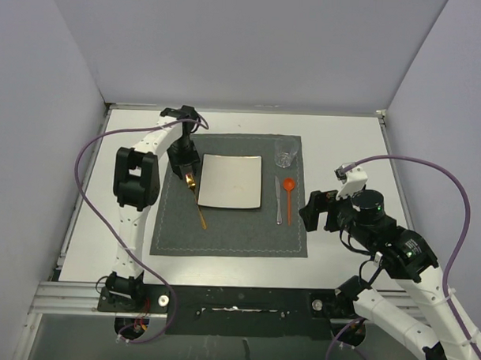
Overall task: Set the dinner table for one person
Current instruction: Adjust the fork on the napkin.
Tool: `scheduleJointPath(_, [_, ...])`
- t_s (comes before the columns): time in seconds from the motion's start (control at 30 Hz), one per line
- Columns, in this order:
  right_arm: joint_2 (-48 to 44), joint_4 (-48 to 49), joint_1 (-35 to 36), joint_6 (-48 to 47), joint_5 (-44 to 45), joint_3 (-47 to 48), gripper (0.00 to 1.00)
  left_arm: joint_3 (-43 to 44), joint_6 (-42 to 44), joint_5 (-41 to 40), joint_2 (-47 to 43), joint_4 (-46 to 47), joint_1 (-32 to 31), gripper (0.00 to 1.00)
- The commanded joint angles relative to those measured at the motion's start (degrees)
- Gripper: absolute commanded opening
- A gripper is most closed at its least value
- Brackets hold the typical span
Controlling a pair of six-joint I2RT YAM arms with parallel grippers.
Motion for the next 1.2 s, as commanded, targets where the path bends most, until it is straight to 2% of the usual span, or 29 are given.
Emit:
scheduleJointPath(0.0, [0.30,2.10,0.30,-0.53,0.84,1.83,0.98,1.08,0.54,0.29,1.86,2.08,0.24,0.45])
scheduleJointPath(0.17, [0.46,1.97,0.27,-0.53,0.93,1.92,0.98,0.87,0.64,0.20,2.16,2.45,0.24,0.41])
scheduleJointPath(0.43, [0.55,2.27,0.27,-0.37,0.63,1.78,0.98,1.27,1.00,-0.30,1.89,1.79,0.24,0.24])
scheduleJointPath(0.63, [0.39,2.17,0.28,-0.34,0.49,1.74,0.98,1.17,1.07,-0.59,1.80,1.62,0.34,0.21])
scheduleJointPath(0.93, [0.38,2.32,0.23,-0.26,0.40,1.74,0.98,2.54,1.80,-1.22,1.62,0.15,0.37,0.11])
scheduleJointPath(1.17, [0.64,2.89,0.27,-0.04,-0.12,1.65,0.98,6.78,3.26,-2.50,2.00,-2.44,0.51,0.10])
